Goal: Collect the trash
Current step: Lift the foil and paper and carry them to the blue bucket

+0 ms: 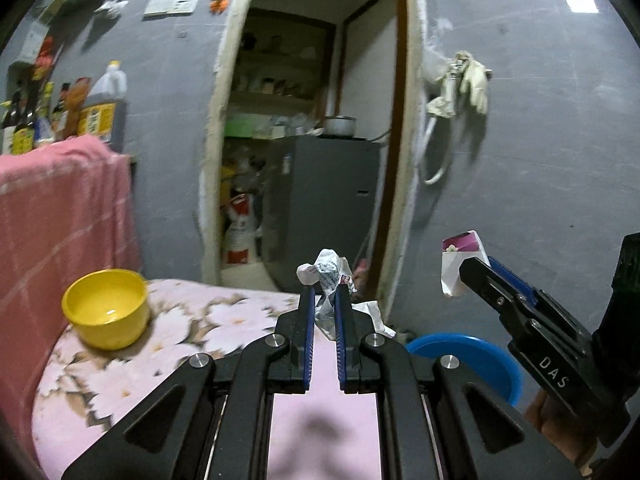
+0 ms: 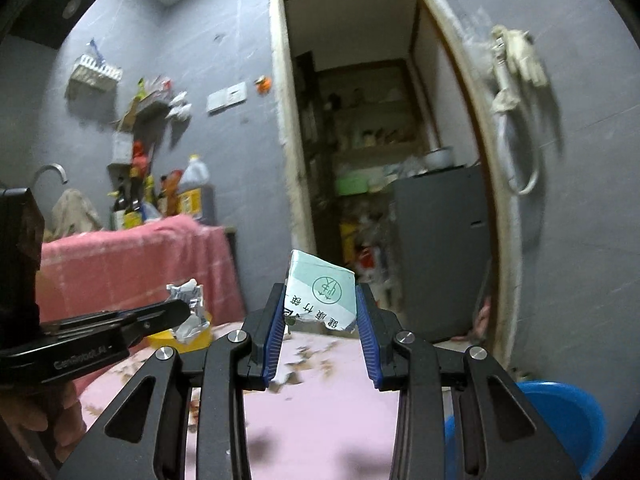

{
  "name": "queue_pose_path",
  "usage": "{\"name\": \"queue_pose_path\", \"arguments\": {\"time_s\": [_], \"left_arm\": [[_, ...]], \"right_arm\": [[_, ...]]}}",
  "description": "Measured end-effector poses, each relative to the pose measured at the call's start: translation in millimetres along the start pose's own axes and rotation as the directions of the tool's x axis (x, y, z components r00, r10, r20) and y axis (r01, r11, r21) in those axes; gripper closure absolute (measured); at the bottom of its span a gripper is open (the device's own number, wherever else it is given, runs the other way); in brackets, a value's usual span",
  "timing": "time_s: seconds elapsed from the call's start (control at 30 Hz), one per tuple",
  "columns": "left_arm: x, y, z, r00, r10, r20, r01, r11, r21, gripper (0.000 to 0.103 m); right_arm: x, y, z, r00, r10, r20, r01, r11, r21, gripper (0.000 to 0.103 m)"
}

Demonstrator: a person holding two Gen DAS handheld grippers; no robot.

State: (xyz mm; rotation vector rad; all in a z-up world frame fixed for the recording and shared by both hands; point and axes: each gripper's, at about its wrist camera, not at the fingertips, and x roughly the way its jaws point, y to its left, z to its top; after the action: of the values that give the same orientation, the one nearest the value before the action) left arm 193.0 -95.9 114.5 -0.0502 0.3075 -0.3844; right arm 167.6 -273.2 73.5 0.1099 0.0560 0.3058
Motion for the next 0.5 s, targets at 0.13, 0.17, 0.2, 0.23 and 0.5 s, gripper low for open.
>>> {"name": "queue_pose_path", "arguments": {"time_s": [0.13, 0.17, 0.2, 0.23, 0.5], "left_arm": [[14.7, -22.9, 5.1, 0.999, -0.053, 0.000, 0.053, 0.998, 0.018, 0.096], [20.0, -29.7, 6.2, 0.998, -0.069, -0.002, 0.069, 0.997, 0.023, 0.096], [24.8, -36.2, 6.5, 0.997, -0.083, -0.006, 0.083, 0.996, 0.027, 0.096], [29.2, -42.1, 6.2, 0.995, -0.096, -0.012, 0.096, 0.995, 0.032, 0.096], [79.6, -80.5, 3.0, 0.967, -0.205, -0.151, 0.204, 0.979, -0.016, 0.096]], "right_arm": [[-12.6, -24.6, 7.3, 0.994, -0.100, 0.037, 0.100, 0.995, -0.005, 0.071], [-14.5, -29.4, 9.1, 0.991, -0.125, 0.044, 0.126, 0.992, -0.009, 0.071], [-16.2, -34.2, 10.2, 0.988, -0.149, 0.050, 0.150, 0.989, -0.011, 0.071], [-18.3, -40.3, 11.1, 0.982, -0.179, 0.055, 0.180, 0.984, -0.012, 0.071], [-14.0, -95.8, 5.5, 0.942, -0.333, -0.042, 0.335, 0.940, 0.060, 0.071]]}}
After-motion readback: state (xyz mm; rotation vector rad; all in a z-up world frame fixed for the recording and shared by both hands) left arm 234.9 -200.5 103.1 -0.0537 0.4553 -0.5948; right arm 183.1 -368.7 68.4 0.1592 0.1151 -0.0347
